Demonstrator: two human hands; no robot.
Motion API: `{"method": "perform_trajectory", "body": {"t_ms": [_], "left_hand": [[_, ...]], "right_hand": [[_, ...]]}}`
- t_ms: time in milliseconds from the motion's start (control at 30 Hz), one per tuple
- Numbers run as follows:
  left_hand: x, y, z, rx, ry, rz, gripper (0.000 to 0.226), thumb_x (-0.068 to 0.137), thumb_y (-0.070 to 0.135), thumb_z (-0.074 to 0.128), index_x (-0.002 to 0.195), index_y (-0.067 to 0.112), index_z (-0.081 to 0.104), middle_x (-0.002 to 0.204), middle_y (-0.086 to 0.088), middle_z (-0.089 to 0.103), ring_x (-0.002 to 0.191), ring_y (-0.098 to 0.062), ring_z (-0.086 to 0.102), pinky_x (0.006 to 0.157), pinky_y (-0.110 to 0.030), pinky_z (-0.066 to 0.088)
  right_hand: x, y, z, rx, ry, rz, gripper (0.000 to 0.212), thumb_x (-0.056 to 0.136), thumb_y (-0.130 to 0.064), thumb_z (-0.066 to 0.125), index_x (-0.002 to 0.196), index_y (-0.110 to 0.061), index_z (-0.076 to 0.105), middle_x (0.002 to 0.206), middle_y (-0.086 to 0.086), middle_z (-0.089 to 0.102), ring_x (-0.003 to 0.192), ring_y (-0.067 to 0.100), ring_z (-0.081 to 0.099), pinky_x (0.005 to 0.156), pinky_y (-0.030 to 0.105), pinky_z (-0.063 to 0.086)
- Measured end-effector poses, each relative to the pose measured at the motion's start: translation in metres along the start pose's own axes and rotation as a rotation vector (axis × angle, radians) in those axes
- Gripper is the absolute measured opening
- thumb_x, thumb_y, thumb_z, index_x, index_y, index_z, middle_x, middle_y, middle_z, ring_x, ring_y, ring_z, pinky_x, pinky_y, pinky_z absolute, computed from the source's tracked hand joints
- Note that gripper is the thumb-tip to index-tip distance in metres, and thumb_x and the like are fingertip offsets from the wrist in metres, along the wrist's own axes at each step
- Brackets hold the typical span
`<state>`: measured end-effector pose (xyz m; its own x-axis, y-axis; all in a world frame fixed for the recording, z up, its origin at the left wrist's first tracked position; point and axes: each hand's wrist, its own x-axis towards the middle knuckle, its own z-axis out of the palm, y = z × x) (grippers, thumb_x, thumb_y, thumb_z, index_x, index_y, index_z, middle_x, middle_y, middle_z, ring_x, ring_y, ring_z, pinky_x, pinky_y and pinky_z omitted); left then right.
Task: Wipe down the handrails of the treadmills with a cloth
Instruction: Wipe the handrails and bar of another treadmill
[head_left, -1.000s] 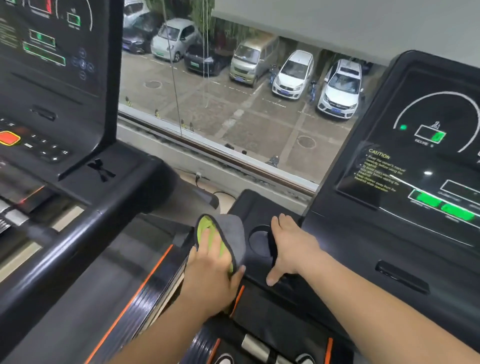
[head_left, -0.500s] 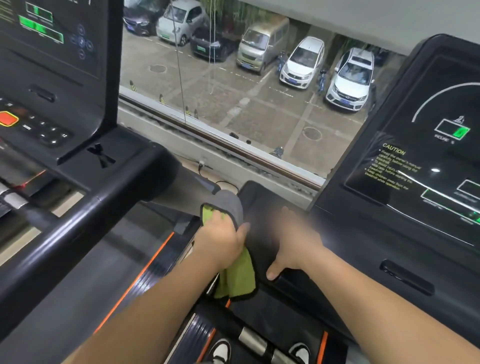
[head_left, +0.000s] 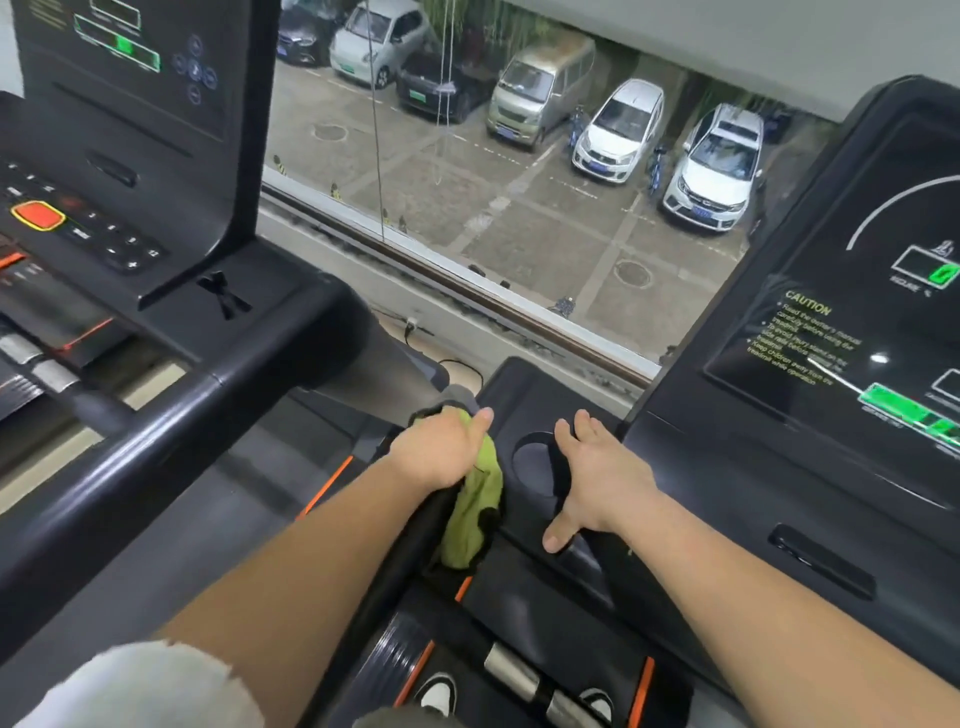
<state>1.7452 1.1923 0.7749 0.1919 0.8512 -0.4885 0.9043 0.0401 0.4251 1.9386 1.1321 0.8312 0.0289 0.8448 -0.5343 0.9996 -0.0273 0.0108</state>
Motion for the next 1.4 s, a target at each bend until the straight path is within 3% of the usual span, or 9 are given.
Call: {"method": "perform_trajectory", "body": {"t_ms": [133, 300, 433, 567, 700, 933, 1100, 1267, 1400], "left_hand": [[-0.037, 0.0, 0.016, 0.241, 0.03, 0.075, 0.056, 0.109, 0.049, 0.025, 0.155, 0.019, 0.036, 0.138, -0.02, 0.051, 0.125, -0.039, 0.053, 0.093, -0.045, 0.047], [-0.105, -0.04, 0.034, 0.241, 0.041, 0.072, 0.094, 0.085, 0.09, 0.027, 0.13, 0.012, 0.052, 0.131, -0.016, 0.046, 0.127, -0.034, 0.047, 0.098, -0.044, 0.049], [-0.098, -0.042, 0.03, 0.33, 0.025, 0.035, 0.065, 0.102, 0.066, 0.026, 0.131, 0.012, 0.048, 0.133, -0.018, 0.045, 0.124, -0.036, 0.051, 0.094, -0.043, 0.049], [-0.053, -0.016, 0.009, 0.145, 0.036, 0.015, 0.056, 0.108, 0.054, 0.027, 0.138, 0.012, 0.046, 0.131, -0.018, 0.054, 0.117, -0.036, 0.058, 0.091, -0.042, 0.047], [0.01, 0.028, -0.001, 0.145, 0.024, 0.064, 0.061, 0.11, 0.027, 0.032, 0.164, 0.031, 0.003, 0.152, -0.021, 0.031, 0.135, -0.041, 0.041, 0.103, -0.05, 0.044], [0.004, 0.036, -0.001, 0.075, 0.024, 0.078, 0.056, 0.11, 0.05, 0.026, 0.155, 0.017, 0.03, 0.146, -0.023, 0.041, 0.133, -0.038, 0.043, 0.105, -0.047, 0.044], [-0.078, -0.029, 0.021, 0.162, -0.007, 0.065, 0.1, 0.078, 0.097, 0.02, 0.134, 0.018, 0.047, 0.133, -0.016, 0.046, 0.126, -0.033, 0.052, 0.102, -0.042, 0.047], [-0.066, -0.02, 0.015, 0.287, 0.0, -0.004, 0.069, 0.101, 0.071, 0.022, 0.131, 0.014, 0.047, 0.13, -0.016, 0.051, 0.116, -0.033, 0.059, 0.093, -0.04, 0.048], [-0.011, 0.005, -0.005, 0.033, -0.022, -0.003, 0.058, 0.108, 0.054, 0.028, 0.142, 0.01, 0.044, 0.14, -0.019, 0.054, 0.127, -0.036, 0.054, 0.101, -0.042, 0.043]], "right_hand": [[0.002, -0.001, -0.003, 0.038, -0.05, -0.003, 0.159, 0.05, -0.066, 0.092, 0.164, -0.017, -0.008, 0.17, 0.007, -0.018, 0.157, 0.02, -0.014, 0.125, 0.038, 0.016], [0.016, -0.018, -0.004, 0.145, -0.021, -0.01, 0.161, 0.05, -0.071, 0.089, 0.163, -0.019, -0.013, 0.168, 0.008, -0.025, 0.156, 0.022, -0.02, 0.126, 0.046, 0.018], [0.026, -0.022, 0.004, 0.118, -0.022, -0.027, 0.158, 0.052, -0.067, 0.091, 0.163, -0.022, -0.013, 0.168, 0.005, -0.026, 0.155, 0.024, -0.022, 0.124, 0.049, 0.021], [0.025, -0.016, 0.009, 0.174, 0.022, -0.024, 0.156, 0.049, -0.069, 0.09, 0.163, -0.03, -0.009, 0.168, -0.002, -0.026, 0.155, 0.017, -0.021, 0.123, 0.044, 0.024], [0.026, -0.019, 0.007, 0.151, 0.035, -0.005, 0.158, 0.045, -0.066, 0.092, 0.164, -0.03, -0.006, 0.169, -0.003, -0.024, 0.156, 0.017, -0.018, 0.124, 0.045, 0.025], [0.025, -0.011, 0.011, 0.198, 0.051, -0.026, 0.154, 0.05, -0.063, 0.093, 0.163, -0.033, -0.006, 0.169, -0.006, -0.021, 0.156, 0.014, -0.016, 0.124, 0.041, 0.026], [0.026, -0.012, 0.01, 0.155, 0.072, -0.037, 0.148, 0.058, -0.053, 0.094, 0.163, -0.033, -0.008, 0.168, -0.006, -0.025, 0.156, 0.015, -0.017, 0.122, 0.04, 0.031], [0.028, -0.014, 0.008, 0.163, 0.046, -0.034, 0.148, 0.057, -0.056, 0.093, 0.163, -0.033, -0.009, 0.167, -0.007, -0.027, 0.155, 0.014, -0.02, 0.12, 0.043, 0.035], [0.026, -0.015, 0.004, 0.159, 0.015, -0.017, 0.153, 0.052, -0.066, 0.091, 0.163, -0.034, -0.01, 0.166, -0.008, -0.028, 0.155, 0.014, -0.021, 0.12, 0.045, 0.03]]}}
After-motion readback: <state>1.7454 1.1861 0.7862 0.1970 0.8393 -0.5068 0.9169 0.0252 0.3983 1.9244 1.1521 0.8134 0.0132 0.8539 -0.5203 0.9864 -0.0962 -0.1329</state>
